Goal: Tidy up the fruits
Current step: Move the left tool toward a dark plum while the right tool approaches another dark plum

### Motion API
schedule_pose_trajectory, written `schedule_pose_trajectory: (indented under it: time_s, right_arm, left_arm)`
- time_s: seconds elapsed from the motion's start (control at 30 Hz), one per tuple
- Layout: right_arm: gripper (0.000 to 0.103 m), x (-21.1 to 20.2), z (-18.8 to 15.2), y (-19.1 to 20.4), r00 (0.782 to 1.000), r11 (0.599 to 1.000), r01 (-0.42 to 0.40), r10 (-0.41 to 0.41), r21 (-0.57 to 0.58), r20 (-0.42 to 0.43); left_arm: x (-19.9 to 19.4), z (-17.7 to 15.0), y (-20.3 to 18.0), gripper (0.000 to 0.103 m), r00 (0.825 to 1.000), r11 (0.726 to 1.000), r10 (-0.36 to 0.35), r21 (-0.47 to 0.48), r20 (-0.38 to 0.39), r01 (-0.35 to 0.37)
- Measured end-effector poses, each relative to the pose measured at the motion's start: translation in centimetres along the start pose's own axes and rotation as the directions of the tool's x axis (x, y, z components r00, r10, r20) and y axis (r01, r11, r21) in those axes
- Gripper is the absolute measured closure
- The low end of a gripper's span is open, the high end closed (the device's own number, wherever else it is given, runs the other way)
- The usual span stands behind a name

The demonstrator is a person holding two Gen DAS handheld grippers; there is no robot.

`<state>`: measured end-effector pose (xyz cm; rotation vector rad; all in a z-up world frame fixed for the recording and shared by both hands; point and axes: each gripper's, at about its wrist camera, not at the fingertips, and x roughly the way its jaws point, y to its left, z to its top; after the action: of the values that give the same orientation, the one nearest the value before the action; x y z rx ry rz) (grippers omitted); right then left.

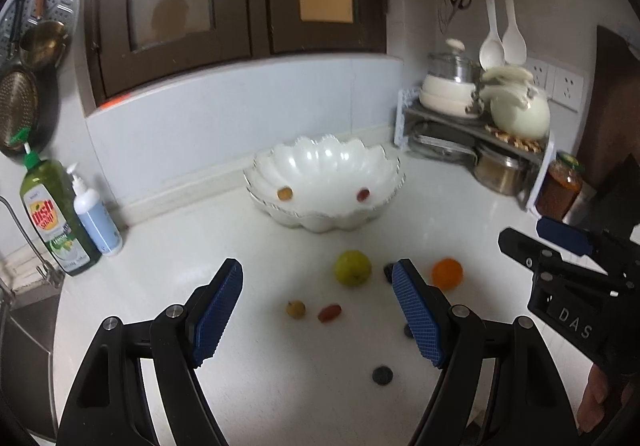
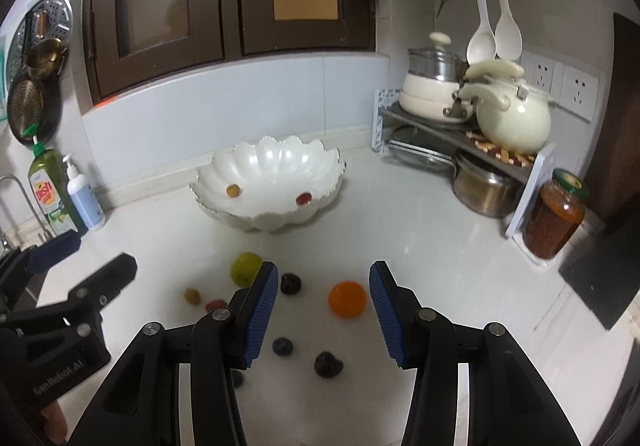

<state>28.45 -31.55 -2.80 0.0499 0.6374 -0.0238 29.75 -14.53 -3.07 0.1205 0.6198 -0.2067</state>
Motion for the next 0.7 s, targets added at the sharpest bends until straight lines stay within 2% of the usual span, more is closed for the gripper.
schedule_pose_trajectory:
  time_s: [0.47, 0.7]
  right_arm:
    - [0.054, 1.8, -3.2, -0.9, 0.997, 1.000, -0.022, 0.023, 0.007, -0.077]
    - [0.054, 3.7, -4.9, -1.1, 0.988, 0.998, -0.055, 0.056, 0.011, -0.141]
  left_arm:
    - [1.2, -3.3, -2.1, 0.026, 0.998, 0.999, 0.008, 0.032, -0.062, -0.006]
    - [2.9, -5.4, -2.8, 0.027, 0.990, 1.000, -0.003, 0.030, -0.139, 0.007]
